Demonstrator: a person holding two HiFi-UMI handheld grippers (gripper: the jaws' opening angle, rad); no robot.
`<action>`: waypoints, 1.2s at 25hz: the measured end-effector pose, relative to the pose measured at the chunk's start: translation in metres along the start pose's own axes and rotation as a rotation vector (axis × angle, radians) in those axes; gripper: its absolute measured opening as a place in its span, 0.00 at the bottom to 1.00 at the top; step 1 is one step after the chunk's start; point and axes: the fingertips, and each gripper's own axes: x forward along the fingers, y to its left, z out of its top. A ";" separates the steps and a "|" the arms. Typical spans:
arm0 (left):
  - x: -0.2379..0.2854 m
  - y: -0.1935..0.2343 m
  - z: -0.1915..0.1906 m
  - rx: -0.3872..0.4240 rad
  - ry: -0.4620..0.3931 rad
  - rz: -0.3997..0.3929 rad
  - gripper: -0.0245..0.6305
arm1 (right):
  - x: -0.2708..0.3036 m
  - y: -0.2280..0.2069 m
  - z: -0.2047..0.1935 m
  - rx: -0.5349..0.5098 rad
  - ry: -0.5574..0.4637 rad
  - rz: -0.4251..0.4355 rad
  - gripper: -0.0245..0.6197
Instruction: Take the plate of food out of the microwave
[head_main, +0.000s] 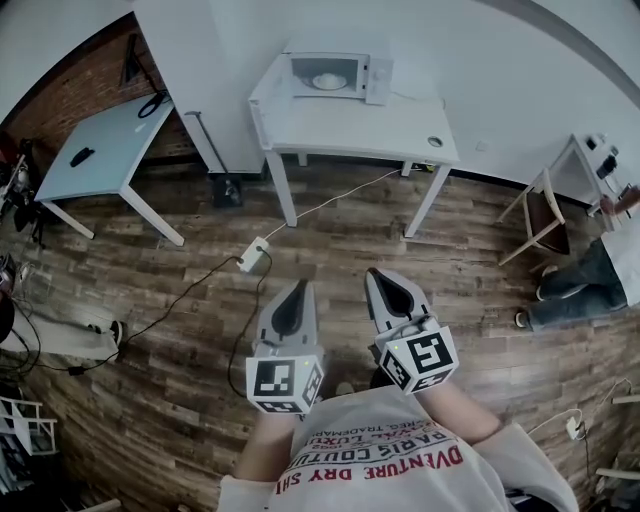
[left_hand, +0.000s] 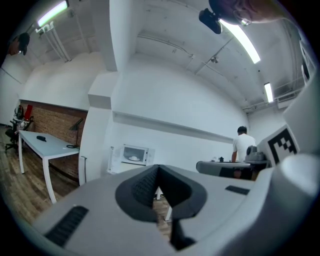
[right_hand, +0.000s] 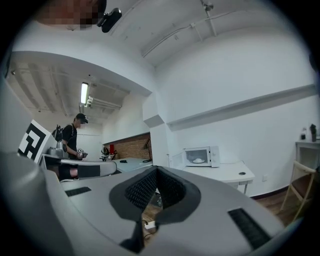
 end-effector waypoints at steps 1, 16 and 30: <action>0.002 0.002 -0.002 -0.008 0.005 -0.001 0.04 | 0.003 0.000 -0.002 0.004 0.005 0.010 0.04; 0.137 0.032 -0.001 0.027 0.032 0.020 0.04 | 0.124 -0.076 -0.008 0.018 0.051 0.118 0.04; 0.359 0.067 0.043 0.010 0.009 0.057 0.04 | 0.282 -0.227 0.032 -0.009 0.038 0.175 0.04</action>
